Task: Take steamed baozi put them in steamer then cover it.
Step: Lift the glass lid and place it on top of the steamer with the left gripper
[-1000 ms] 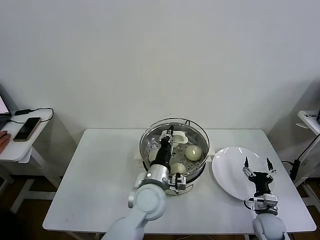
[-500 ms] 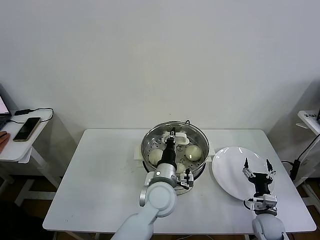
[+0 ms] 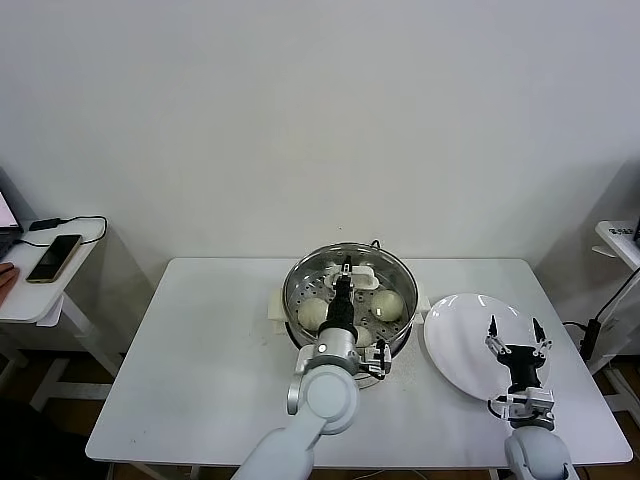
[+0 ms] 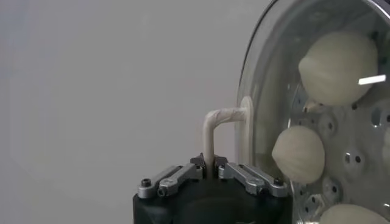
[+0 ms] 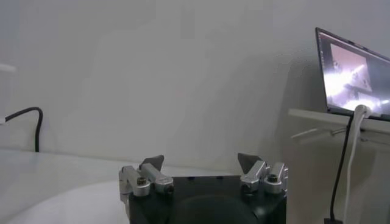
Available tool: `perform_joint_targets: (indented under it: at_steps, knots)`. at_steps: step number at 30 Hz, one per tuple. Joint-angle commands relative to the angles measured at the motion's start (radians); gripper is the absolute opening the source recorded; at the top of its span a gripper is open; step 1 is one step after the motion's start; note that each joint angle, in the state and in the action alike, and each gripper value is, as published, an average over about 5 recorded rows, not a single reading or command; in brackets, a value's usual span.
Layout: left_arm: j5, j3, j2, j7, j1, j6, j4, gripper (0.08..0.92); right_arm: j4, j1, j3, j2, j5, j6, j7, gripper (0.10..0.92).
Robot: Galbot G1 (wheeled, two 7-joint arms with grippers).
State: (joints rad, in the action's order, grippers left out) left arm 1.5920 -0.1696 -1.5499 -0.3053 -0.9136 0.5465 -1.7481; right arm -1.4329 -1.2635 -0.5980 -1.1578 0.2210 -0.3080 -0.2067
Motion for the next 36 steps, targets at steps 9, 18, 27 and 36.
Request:
perform_joint_targets:
  at_steps: [9, 18, 27, 36]
  knots:
    - [0.055, 0.001, -0.006, 0.02, 0.003, -0.025, 0.042, 0.19, 0.004, 0.0, -0.004, 0.001, 0.001, -0.003, 0.0, 0.823]
    - [0.062, 0.004, 0.003, -0.01, 0.0, -0.03, 0.034, 0.19, 0.008, 0.006, -0.003, 0.0, 0.001, -0.004, 0.0, 0.823]
    - [0.056, 0.002, -0.001, -0.024, 0.003, -0.031, 0.034, 0.19, 0.014, 0.01, -0.001, -0.003, 0.0, -0.006, 0.0, 0.823]
    - [0.045, 0.011, -0.003, -0.034, 0.001, -0.032, 0.035, 0.19, 0.014, 0.013, -0.002, -0.001, 0.0, -0.007, -0.001, 0.823]
